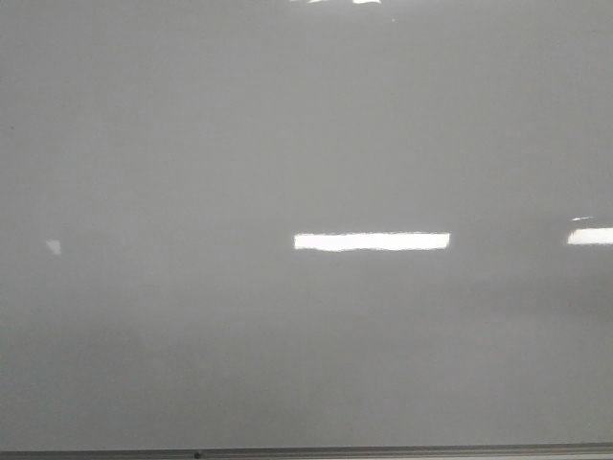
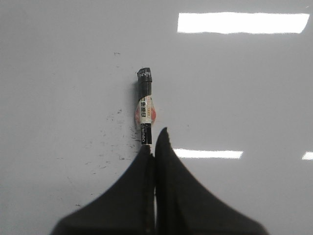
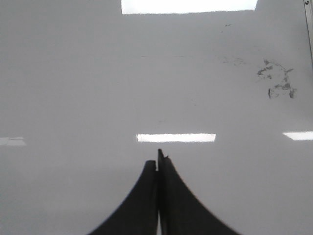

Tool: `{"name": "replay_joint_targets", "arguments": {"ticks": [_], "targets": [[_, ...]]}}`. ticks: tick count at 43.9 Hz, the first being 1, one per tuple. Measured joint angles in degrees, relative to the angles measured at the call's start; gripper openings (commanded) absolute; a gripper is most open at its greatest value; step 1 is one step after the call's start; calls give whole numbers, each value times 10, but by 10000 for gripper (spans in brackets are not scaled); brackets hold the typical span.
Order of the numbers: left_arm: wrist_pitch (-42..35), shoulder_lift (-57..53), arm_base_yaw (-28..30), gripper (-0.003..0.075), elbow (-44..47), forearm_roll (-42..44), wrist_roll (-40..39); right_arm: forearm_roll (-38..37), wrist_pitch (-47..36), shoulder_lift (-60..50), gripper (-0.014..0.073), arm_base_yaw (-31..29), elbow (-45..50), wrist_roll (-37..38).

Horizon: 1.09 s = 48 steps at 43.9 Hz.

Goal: Write number 7 on whiteboard

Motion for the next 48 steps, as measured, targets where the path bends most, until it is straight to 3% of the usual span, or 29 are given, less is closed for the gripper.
{"name": "replay_joint_targets", "arguments": {"ticks": [48], "targets": [[-10, 0, 0, -20, 0, 0, 0, 0, -22, 0, -67, 0, 0, 0]]}}
